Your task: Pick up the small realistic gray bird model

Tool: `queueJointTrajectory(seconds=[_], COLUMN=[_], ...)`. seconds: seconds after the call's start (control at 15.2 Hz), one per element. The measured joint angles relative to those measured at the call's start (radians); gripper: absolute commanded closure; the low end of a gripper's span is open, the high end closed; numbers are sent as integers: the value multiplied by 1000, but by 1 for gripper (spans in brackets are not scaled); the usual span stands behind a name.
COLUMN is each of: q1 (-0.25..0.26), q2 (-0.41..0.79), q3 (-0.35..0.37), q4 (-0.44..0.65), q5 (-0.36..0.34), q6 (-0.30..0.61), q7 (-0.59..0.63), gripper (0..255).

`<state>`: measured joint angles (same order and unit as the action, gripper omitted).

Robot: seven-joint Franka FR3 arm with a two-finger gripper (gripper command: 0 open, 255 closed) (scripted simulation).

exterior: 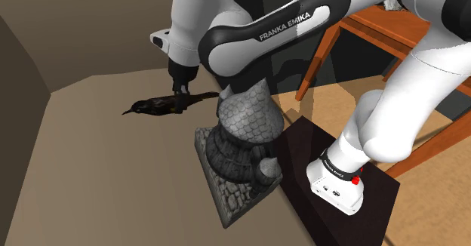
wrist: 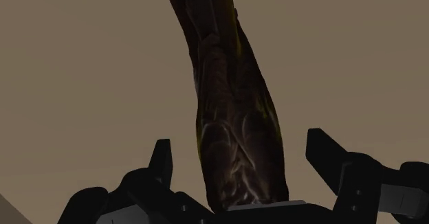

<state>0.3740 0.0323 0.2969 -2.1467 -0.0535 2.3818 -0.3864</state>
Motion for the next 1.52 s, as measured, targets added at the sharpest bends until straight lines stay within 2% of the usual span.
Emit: queueJointTrajectory(seconds=[0.2,0.26,0.86,0.99,1.52], q1=[0,0,1,1,1], q2=[17,15,31,16,-26], q3=[-1,-1,-2,-4,-2], q4=[-3,-5,5,-8,31], q5=[-8,-7,17,1,14], q6=[35,40,50,41,-56], q7=[7,7,14,10,-12], gripper=[0,255,255,255,255])
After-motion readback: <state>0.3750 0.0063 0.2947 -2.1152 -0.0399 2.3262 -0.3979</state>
